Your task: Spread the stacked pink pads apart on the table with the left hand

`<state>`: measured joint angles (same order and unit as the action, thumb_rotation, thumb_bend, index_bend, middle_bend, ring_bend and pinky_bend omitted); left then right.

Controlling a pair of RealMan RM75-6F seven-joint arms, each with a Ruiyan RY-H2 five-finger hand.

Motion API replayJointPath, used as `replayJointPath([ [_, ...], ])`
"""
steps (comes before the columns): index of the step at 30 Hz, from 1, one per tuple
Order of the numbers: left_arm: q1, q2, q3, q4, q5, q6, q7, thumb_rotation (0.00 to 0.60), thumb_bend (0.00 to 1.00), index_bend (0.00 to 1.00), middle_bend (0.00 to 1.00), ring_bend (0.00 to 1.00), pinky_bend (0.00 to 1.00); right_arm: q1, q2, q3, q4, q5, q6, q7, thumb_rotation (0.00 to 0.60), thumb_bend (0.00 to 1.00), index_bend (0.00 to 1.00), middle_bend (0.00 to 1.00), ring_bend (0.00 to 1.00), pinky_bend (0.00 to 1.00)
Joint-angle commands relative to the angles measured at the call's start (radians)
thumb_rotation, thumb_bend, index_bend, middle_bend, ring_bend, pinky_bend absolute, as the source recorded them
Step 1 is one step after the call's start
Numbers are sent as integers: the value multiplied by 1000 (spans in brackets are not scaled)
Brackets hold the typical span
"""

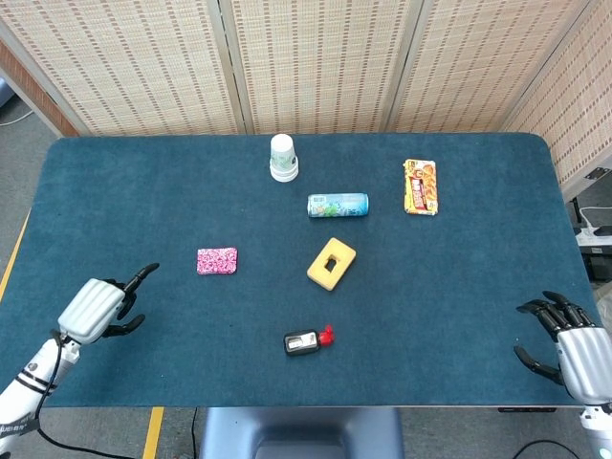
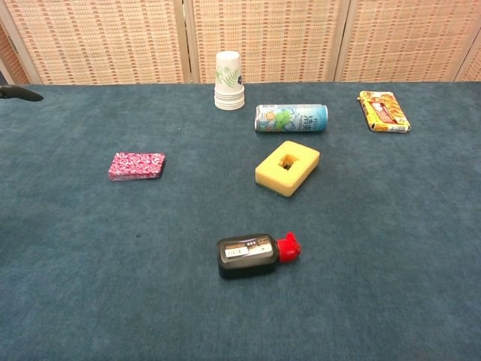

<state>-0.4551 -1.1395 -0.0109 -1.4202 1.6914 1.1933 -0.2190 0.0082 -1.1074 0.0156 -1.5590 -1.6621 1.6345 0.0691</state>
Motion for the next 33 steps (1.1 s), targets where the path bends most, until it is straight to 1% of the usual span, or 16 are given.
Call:
replayJointPath([
  [1, -76, 36, -15, -38, -15, -100, 10, 600, 256, 11, 852, 745, 685, 1, 1, -2, 0, -2, -4, -1, 600, 93, 350, 329, 183, 300],
  [3, -102, 43, -23, -58, -32, -141, 21, 600, 240, 27, 859, 763, 696, 2, 1, -4, -1, -5, -5, 1, 600, 93, 353, 329, 183, 300],
  [8, -172, 43, -48, -97, -83, -247, 18, 600, 218, 78, 857, 765, 696, 2, 0, -2, 0, -3, -4, 4, 600, 92, 360, 329, 183, 300],
  [11, -210, 31, -64, -95, -118, -303, 46, 600, 215, 81, 854, 764, 696, 4, 2, -4, -1, -4, -10, 3, 600, 93, 361, 329, 183, 300],
  [15, -248, 11, -90, -110, -203, -375, 94, 600, 195, 83, 848, 761, 697, 6, 3, -5, -1, -5, -16, 3, 600, 93, 364, 329, 183, 300],
  [19, -266, -14, -117, -127, -279, -385, 184, 600, 193, 41, 842, 760, 696, 8, 4, -3, -2, -1, -18, 4, 600, 93, 366, 329, 183, 300],
  [21, -274, -30, -130, -143, -317, -379, 240, 600, 197, 66, 844, 760, 696, 8, 4, -2, -3, 2, -19, 6, 600, 93, 367, 329, 183, 300],
  [24, -288, -53, -151, -168, -368, -376, 280, 600, 220, 155, 846, 770, 696, 8, 6, -2, -4, 3, -20, 8, 600, 92, 368, 329, 183, 300],
  [25, -293, -59, -157, -173, -382, -377, 287, 600, 238, 211, 836, 776, 697, 8, 7, -2, -5, 3, -20, 9, 600, 92, 368, 329, 183, 300],
  [27, -303, -76, -173, -179, -415, -373, 296, 600, 262, 373, 810, 784, 697, 8, 8, -1, -6, 5, -21, 12, 600, 93, 369, 329, 183, 300],
  [29, -311, -91, -181, -177, -439, -370, 309, 600, 270, 484, 788, 786, 697, 9, 10, -1, -7, 6, -22, 14, 600, 92, 371, 329, 184, 300],
  [33, -330, -121, -193, -174, -488, -365, 352, 600, 273, 551, 770, 786, 697, 11, 14, -3, -7, 5, -28, 20, 600, 93, 379, 329, 183, 300],
])
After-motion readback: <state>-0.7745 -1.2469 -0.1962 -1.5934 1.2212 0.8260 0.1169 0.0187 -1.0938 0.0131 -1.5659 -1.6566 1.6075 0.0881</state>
